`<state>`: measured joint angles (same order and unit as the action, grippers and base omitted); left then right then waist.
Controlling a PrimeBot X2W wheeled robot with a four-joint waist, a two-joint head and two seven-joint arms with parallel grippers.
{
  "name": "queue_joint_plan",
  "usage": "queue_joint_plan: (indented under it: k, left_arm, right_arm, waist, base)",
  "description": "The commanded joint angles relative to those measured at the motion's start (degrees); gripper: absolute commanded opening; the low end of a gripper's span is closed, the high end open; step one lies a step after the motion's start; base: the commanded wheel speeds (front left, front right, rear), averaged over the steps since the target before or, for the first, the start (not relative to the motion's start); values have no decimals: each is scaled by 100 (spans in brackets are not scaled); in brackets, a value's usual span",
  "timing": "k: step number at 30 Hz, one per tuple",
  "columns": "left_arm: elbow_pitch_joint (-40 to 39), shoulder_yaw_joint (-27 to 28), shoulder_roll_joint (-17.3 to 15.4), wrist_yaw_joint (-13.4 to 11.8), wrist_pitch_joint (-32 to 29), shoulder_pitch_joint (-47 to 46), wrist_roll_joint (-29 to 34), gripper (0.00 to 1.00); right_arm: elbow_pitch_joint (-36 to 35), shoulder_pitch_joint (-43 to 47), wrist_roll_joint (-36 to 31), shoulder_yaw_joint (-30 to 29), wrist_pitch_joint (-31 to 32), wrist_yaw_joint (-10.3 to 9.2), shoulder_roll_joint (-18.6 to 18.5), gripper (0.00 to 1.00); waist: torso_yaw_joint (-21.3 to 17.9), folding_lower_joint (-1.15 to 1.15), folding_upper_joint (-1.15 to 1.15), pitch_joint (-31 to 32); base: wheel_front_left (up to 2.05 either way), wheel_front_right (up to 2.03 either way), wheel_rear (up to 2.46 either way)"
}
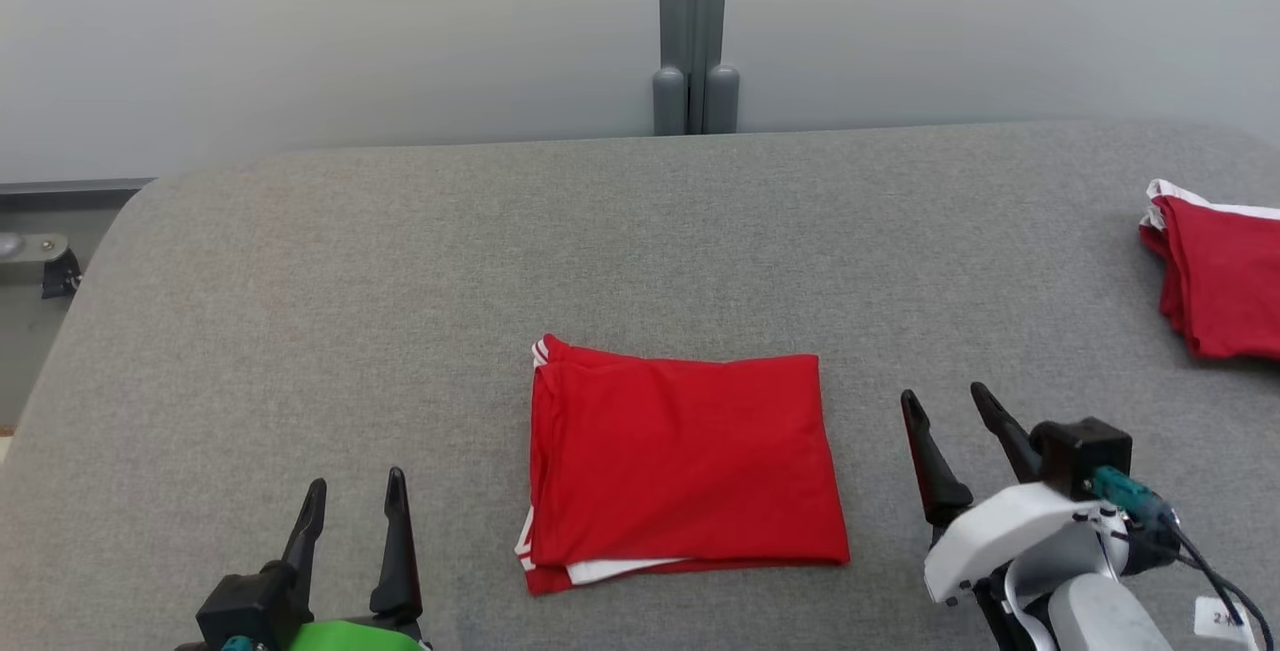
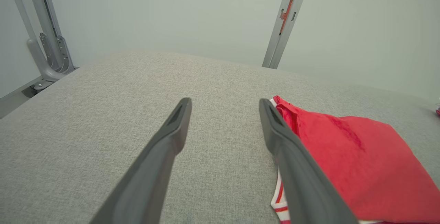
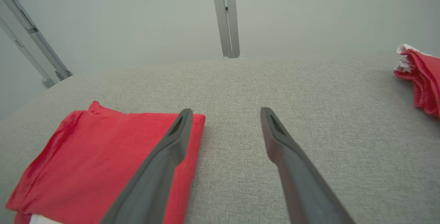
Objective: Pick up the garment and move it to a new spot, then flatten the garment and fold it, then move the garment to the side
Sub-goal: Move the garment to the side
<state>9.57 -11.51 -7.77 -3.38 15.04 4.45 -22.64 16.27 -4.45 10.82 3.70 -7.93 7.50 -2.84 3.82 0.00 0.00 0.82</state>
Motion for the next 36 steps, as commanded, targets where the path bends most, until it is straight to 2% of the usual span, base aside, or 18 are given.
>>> queue_joint_plan:
  k: [1, 7, 13, 21, 27, 28, 29, 30, 31, 36]
  left_arm:
    - [13, 16, 24, 38, 16, -21, 45, 100]
    - [19, 12, 95, 95, 16, -138, 89, 100]
    - [-6, 52, 159, 151, 16, -266, 153, 100]
    - [7, 110, 238, 235, 16, -410, 255, 100]
    - [53, 138, 295, 291, 16, -469, 347, 100]
    - [56, 132, 302, 300, 16, -470, 357, 100]
    - [64, 111, 317, 324, 16, -474, 365, 100]
    - [69, 100, 326, 329, 16, -479, 382, 100]
    - [72, 87, 333, 344, 16, -489, 404, 100]
    - [74, 28, 368, 382, 16, -511, 447, 100]
  right_arm:
    - [25, -146, 99, -27, 302, -4, -13, 100]
    - [104, -549, 198, -6, 1618, -4, -109, 100]
    - [350, -814, 553, 133, 2532, -3, -279, 100]
    - [871, -1154, 977, 354, 3183, -3, -484, 100]
    - [1232, -1319, 1227, 497, 3378, -3, -507, 100]
    - [1262, -1329, 1244, 518, 3369, -3, -504, 89]
    - [1311, -1343, 1301, 555, 3351, -3, -490, 36]
    - [1338, -1353, 1326, 578, 3333, -2, -486, 24]
    - [1371, -1379, 1349, 605, 3325, -3, -485, 0]
    - [1400, -1527, 1425, 663, 3216, -4, -584, 0]
  waist:
    - [61, 0, 0, -28]
    - [274, 0, 0, -140]
    - [577, 0, 0, -345]
    - [925, 0, 0, -619]
    - [1053, 0, 0, -689]
    - [1057, 0, 0, -691]
    - [1055, 0, 0, -692]
    - [1047, 0, 0, -692]
    - [1029, 0, 0, -694]
    - [830, 0, 0, -716]
  base:
    - [0, 0, 0]
    - [0, 0, 0]
    - [0, 0, 0]
    - [0, 0, 0]
    - [0, 0, 0]
    - [0, 0, 0]
    - [0, 0, 0]
    - [0, 0, 0]
    - [0, 0, 0]
    - [0, 0, 0]
